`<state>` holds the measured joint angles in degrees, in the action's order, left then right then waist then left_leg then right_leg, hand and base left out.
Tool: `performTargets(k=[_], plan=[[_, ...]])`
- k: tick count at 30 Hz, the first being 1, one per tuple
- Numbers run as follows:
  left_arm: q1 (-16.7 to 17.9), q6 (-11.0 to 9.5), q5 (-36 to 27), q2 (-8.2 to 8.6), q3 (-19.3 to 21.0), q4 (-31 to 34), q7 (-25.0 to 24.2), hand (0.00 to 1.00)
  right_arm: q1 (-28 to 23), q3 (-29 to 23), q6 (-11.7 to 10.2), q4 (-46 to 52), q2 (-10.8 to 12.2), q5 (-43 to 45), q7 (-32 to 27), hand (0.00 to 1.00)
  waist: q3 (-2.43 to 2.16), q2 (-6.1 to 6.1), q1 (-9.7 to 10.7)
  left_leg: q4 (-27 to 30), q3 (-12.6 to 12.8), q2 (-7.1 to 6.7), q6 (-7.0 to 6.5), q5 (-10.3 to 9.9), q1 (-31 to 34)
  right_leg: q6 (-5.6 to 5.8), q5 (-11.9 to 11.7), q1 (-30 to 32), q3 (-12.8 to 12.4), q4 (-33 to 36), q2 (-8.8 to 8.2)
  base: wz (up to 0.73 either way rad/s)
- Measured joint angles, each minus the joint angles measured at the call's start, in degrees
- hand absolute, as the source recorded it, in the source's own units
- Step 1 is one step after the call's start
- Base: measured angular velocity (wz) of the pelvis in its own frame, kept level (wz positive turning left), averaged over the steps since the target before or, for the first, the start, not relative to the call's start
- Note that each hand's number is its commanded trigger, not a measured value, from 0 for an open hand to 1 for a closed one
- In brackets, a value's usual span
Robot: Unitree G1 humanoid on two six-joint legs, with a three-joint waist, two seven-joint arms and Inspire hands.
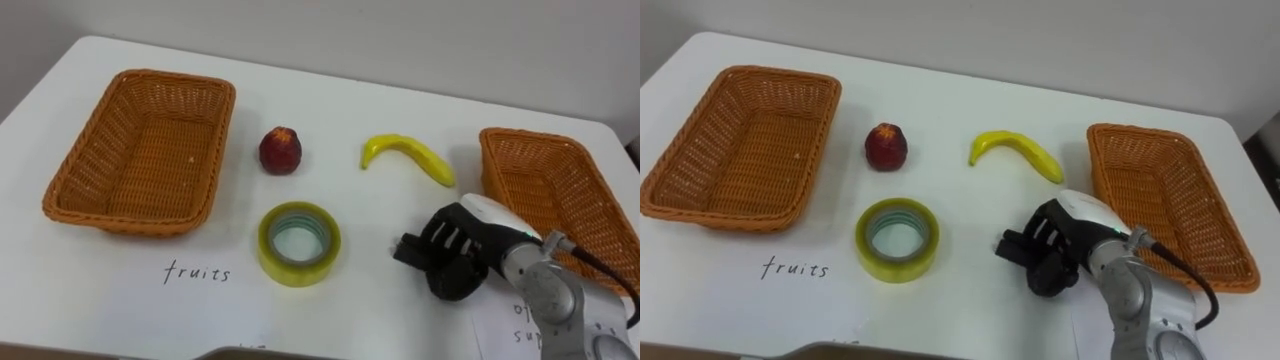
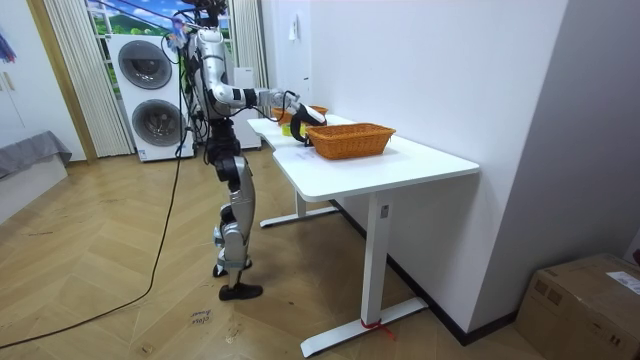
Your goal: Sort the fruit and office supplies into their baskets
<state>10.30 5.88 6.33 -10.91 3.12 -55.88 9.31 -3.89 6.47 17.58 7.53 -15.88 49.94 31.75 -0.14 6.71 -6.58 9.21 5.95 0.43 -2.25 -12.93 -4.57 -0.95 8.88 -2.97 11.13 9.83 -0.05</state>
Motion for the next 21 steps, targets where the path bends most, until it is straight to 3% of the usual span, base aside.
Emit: performTargets(k=[14, 21], plan=[[-0.2, 0.0, 0.1, 0.22, 0.3, 0.6, 0.0, 0.00, -0.5, -1.0, -0.6, 1.0, 0.1, -2.9, 0.4, 1.00, -0.07, -0.15, 0.2, 0.0, 0.0, -0.04, 0.01, 0.0, 0.0, -0.04, 0.0, 0.0, -0.3, 0.0, 0.06, 0.00], [0.6, 0.0, 0.5, 0.29, 3.5, -0.5, 0.1, 0.00, -0.6, -1.4, -1.5, 3.2, 0.1, -3.7, 1.7, 1.00, -0.12, 0.01, 0.3, 0.3, 0.1, -0.12, -0.01, 0.0, -0.1, -0.04, 0.0, 0.0, -0.6, 0.0, -0.01, 0.00]])
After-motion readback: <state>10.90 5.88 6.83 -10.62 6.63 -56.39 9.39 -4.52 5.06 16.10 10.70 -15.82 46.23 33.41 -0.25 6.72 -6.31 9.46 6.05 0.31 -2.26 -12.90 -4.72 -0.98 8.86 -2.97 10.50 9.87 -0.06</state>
